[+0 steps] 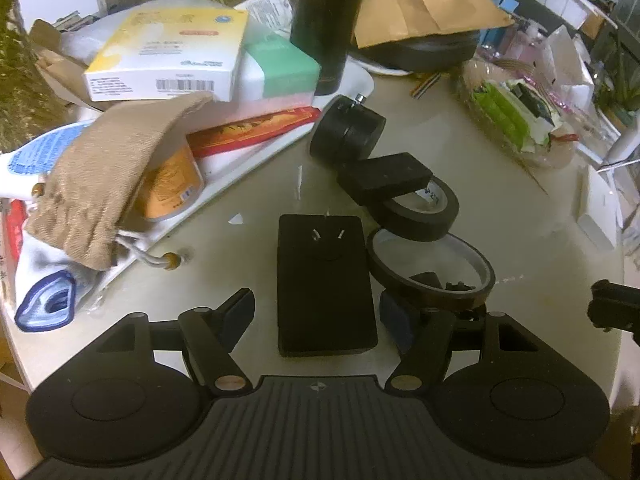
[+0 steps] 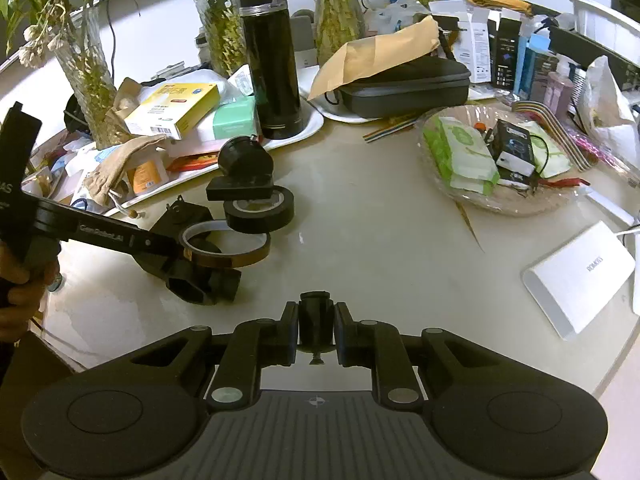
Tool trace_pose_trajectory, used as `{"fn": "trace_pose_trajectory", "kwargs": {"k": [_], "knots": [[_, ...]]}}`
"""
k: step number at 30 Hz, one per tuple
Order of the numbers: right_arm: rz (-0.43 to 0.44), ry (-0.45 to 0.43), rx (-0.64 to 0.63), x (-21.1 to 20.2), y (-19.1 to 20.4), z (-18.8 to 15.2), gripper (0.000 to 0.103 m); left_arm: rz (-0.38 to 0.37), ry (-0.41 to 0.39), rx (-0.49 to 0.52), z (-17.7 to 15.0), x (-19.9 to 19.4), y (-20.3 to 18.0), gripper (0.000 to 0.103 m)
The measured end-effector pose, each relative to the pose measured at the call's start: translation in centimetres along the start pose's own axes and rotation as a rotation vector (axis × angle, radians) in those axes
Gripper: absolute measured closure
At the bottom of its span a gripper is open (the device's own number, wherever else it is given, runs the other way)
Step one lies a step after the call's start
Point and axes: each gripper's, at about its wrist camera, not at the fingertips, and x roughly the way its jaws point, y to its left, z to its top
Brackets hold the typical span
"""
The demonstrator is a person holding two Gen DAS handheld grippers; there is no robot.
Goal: Organize rigid objects
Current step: 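Grasp the black rectangular charger with the left tool while the right tool holds the knob, then carry the black charger and black knob toward the cardboard box with both tools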
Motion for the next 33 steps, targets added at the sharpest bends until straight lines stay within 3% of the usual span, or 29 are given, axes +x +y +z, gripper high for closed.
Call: {"fn": "trace_pose_trajectory", "kwargs": {"k": [11, 15, 33], "knots": [[-0.004, -0.003, 0.035, -0.2, -0.3, 0.0, 0.082, 0.023, 0.047, 0.029, 1.0, 1.5, -0.6, 0.036], [0.001, -0.001, 0.051, -0.1, -0.4, 0.0, 0.082, 0.024, 0.056, 0.023, 1.3, 2.0, -0.7, 0.047], [-0.002, 0.027, 0.103, -0.3, -0.6, -0.1, 0.082, 0.014, 0.003, -0.003, 0.5, -0.4, 0.9, 0.049]]}}
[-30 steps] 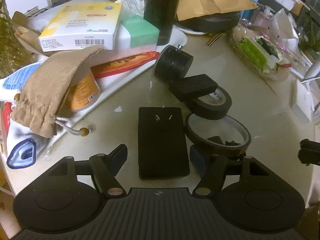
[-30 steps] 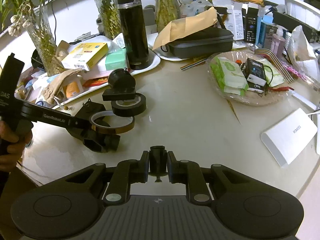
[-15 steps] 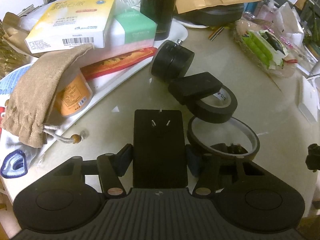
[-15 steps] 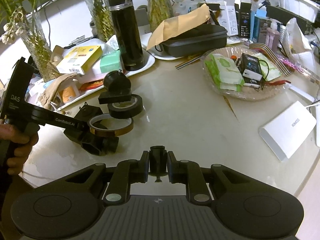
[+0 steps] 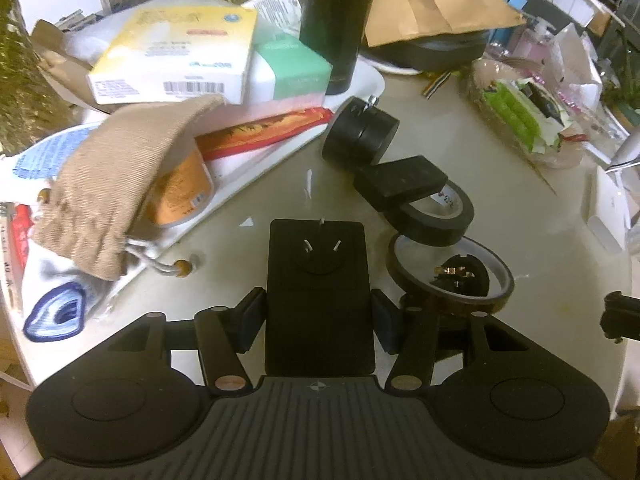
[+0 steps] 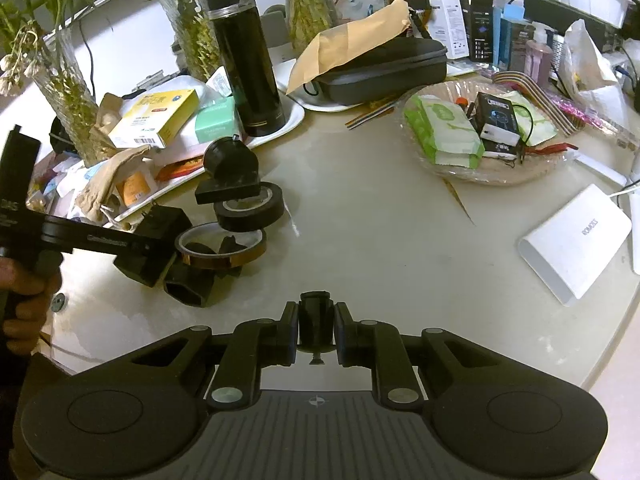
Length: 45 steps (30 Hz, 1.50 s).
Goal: Organize rigid objects
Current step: 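Carry the black charger and black knob toward the cardboard box with both tools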
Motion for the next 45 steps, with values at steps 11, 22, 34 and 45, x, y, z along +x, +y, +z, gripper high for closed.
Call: {"fn": "trace_pose_trajectory", "kwargs": {"k": [11, 22, 34, 45], "knots": [[0.018, -0.013, 0.01, -1.5, 0.5, -0.1, 0.082, -0.028, -0.067, 0.0, -1.6, -4.0, 0.0, 0.049], [0.071, -0.039, 0.001, -5.4, 2.4, -0.6, 0.082, -0.066, -0.14, 0.05, -3.8, -9.5, -1.2, 0.049], [0.098, -0.05, -0.022, -9.3, 4.3, -2.6, 0.082, -0.094, -0.161, 0.032, -6.8, -13.9, -1.9, 0.049], [0.12, -0.034, -0.018, -11.2, 5.3, -4.9, 0.082, -0.121, -0.137, 0.035, -10.2, -15.7, -2.8, 0.049]]}}
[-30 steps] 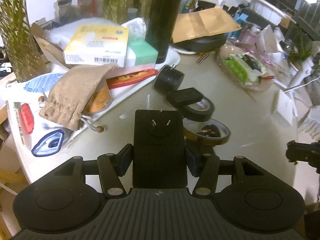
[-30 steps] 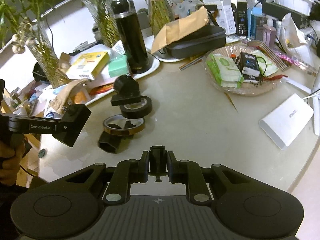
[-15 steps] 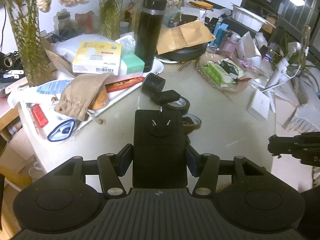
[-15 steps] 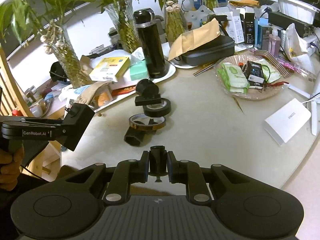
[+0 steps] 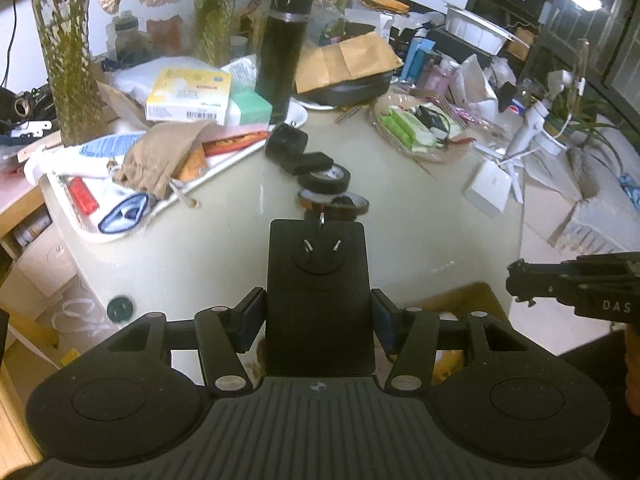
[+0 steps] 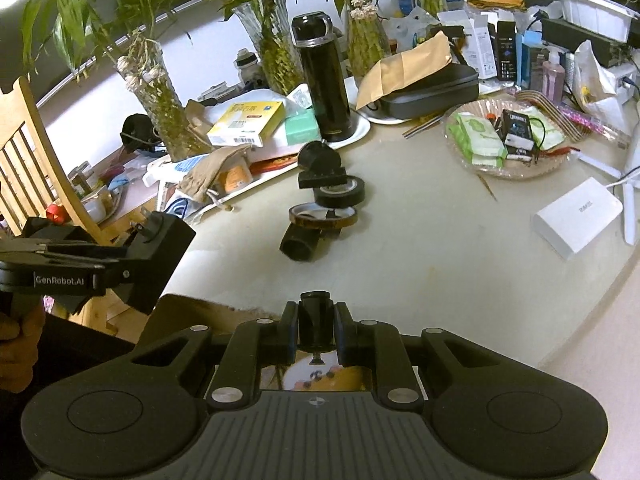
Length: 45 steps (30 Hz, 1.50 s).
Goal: Organize rigid objects
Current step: 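Carry the black charger and black knob toward the cardboard box with both tools, then open the left tool to drop the charger into the box while the right tool releases the knob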
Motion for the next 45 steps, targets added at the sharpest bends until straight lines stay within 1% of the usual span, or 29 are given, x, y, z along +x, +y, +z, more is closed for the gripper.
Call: {"fn": "trace_pose_trajectory", "kwargs": {"k": [9, 13, 16, 19, 25, 35, 39, 45], "knots": [[0.007, 0.014, -0.011, -1.3, 1.2, -2.3, 0.082, -0.007, 0.023, -0.008, -2.7, -0.7, -0.7, 0.049], [0.008, 0.032, 0.007, -1.2, 1.4, -3.6, 0.082, -0.008, 0.046, -0.021, -3.9, -0.4, -0.8, 0.049], [0.011, 0.042, 0.015, -1.2, 1.6, -4.4, 0.082, 0.005, 0.068, -0.027, -4.6, 0.2, -0.9, 0.049], [0.015, 0.048, 0.02, -1.0, 1.7, -5.0, 0.082, 0.013, 0.07, -0.033, -5.0, 0.6, -0.8, 0.049], [0.028, 0.053, 0.037, -0.6, 1.9, -5.7, 0.082, 0.011, 0.069, -0.057, -5.2, 1.2, -0.7, 0.048], [0.012, 0.061, 0.033, -0.4, 2.0, -5.9, 0.082, -0.001, 0.056, -0.093, -5.2, 1.4, -0.5, 0.048], [0.003, 0.059, 0.023, -0.4, 2.1, -6.0, 0.082, 0.007, 0.052, -0.081, -5.0, 1.0, -0.7, 0.048], [-0.008, 0.058, 0.016, -0.5, 2.2, -6.1, 0.082, 0.036, 0.01, -0.012, -4.5, -0.6, -1.3, 0.048]]}}
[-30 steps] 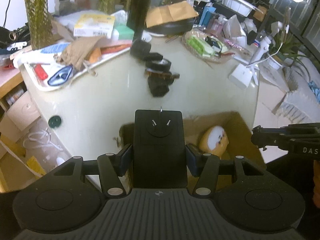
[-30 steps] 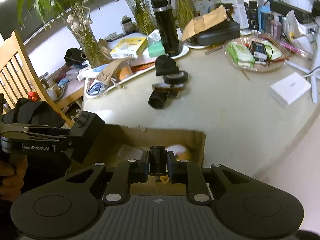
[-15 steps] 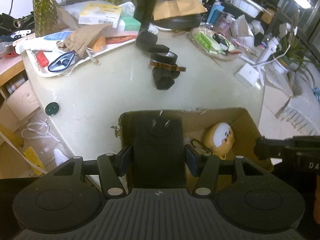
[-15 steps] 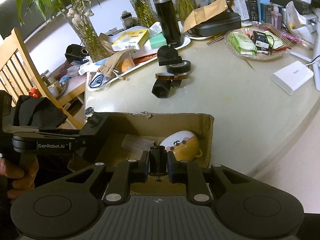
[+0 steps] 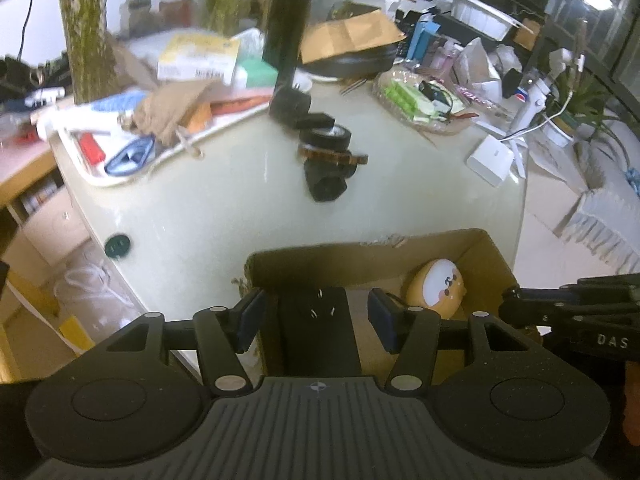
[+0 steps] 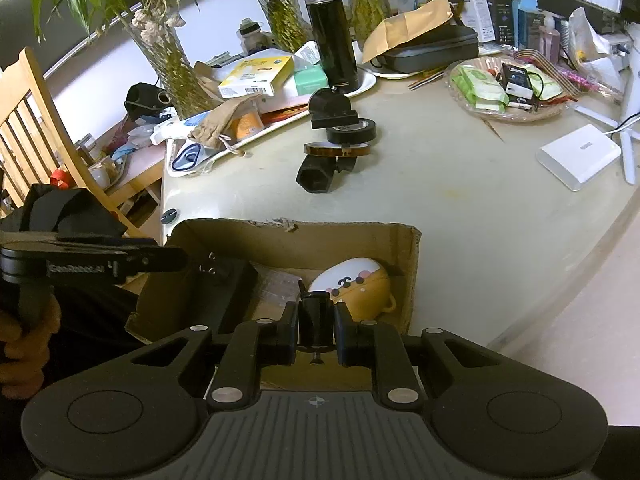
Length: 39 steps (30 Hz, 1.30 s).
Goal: Organize rigid objects
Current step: 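Open the left tool to drop the charger into the box while the right tool releases the knob, then withdraw both tools from the box toward the stack of black items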
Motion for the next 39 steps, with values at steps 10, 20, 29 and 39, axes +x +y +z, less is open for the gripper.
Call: {"fn": "trace_pose_trajectory", "kwargs": {"k": [10, 20, 29, 39], "knots": [[-0.017, -0.009, -0.008, -0.3, 0.2, -0.1, 0.082, 0.028, -0.019, 0.085, -0.7, -1.4, 0.5, 0.048], [-0.065, 0.002, -0.016, 0.1, 0.4, -0.1, 0.074, 0.027, -0.04, 0.079, -1.6, -1.4, 1.2, 0.048], [-0.092, -0.035, -0.035, -0.2, 0.5, -0.3, 0.01, 0.017, -0.086, 0.048, -1.8, -1.9, 1.6, 0.048], [-0.108, -0.035, -0.014, 0.1, 0.1, -0.2, 0.0, 0.031, -0.079, 0.056, -1.9, -1.6, 1.5, 0.048]]}}
